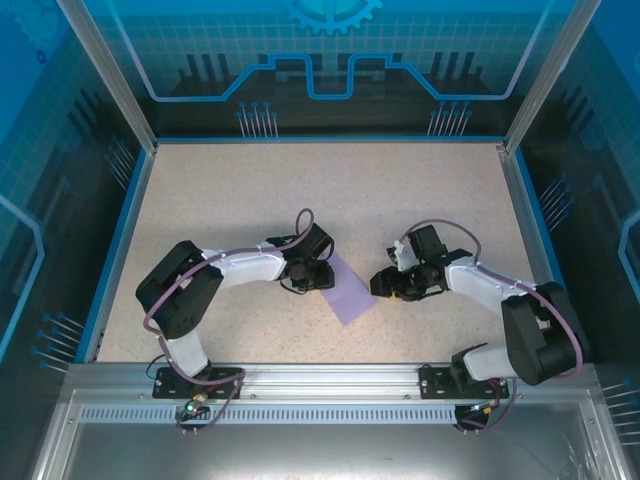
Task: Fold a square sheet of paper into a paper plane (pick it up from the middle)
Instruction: Third fold the triangle at the center of the table.
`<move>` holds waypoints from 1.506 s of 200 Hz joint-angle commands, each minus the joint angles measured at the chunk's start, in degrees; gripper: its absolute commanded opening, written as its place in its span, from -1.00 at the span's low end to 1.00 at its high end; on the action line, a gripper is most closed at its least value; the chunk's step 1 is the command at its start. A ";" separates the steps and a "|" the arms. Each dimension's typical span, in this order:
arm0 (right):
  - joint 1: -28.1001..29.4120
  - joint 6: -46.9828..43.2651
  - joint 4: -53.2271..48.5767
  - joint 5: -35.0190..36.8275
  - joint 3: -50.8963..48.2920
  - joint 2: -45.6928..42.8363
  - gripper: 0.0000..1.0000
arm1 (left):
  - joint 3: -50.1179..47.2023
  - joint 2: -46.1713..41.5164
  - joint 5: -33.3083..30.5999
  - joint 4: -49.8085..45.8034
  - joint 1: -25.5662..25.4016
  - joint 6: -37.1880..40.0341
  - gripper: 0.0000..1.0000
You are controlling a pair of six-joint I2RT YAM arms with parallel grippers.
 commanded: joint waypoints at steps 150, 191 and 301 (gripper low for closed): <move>2.70 2.92 1.88 -5.18 -0.28 5.08 -0.03 | -0.94 1.03 0.14 0.13 -0.29 2.33 -0.40; 2.97 4.44 2.07 -6.03 0.69 2.53 -0.26 | -0.94 1.07 0.14 0.15 -0.29 2.47 -0.39; 6.16 5.32 0.57 -4.35 3.85 1.00 -0.86 | -0.15 1.57 0.87 0.05 -0.24 2.78 -0.38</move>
